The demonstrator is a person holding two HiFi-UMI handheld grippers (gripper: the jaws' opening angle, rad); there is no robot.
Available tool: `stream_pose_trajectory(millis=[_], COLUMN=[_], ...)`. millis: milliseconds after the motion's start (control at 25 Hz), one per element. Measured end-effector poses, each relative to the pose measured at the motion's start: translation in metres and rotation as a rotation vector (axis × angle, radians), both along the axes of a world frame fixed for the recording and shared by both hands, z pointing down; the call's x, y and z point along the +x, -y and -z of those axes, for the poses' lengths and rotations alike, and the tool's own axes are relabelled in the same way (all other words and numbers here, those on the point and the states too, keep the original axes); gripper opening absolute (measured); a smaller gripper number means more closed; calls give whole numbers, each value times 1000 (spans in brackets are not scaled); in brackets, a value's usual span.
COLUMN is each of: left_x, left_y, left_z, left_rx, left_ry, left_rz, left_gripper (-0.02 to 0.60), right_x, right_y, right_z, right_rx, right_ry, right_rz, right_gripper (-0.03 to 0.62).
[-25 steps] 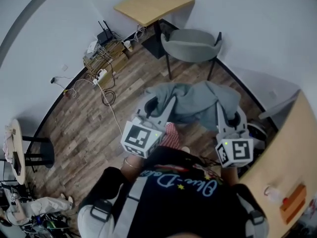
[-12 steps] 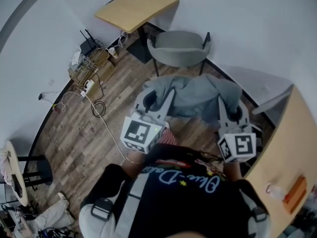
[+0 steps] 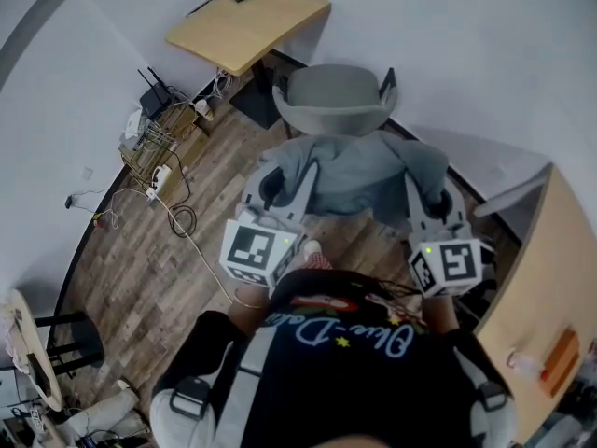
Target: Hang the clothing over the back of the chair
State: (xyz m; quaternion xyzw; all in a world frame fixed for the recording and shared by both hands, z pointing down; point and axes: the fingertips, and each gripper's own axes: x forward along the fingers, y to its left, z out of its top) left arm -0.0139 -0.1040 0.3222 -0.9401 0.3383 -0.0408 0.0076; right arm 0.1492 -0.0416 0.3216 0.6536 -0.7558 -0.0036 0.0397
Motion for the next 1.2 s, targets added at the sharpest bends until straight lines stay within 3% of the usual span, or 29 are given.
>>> stream_pose_trajectory(millis=[520,800,960,1200], left_x=[-16,-18,-18,-8], left_y=[94,132,155,189], left_z=[-9,10,15,20], left_rx=[28,32,71,67], left_ry=[38,-3,26,29], left_rz=[-42,-61,-72,-39], left_gripper=[97,97,97,97], right_x=[-16,-21,-20,-8], right_y=[89,125,147,183], right_z=[-7,6,13,20], right_rx=[-14,15,21,33], right_ry=[-33,-46,-60,-76], right_rz=[-22,-33,-27,0], right_gripper=[71,72,72,71])
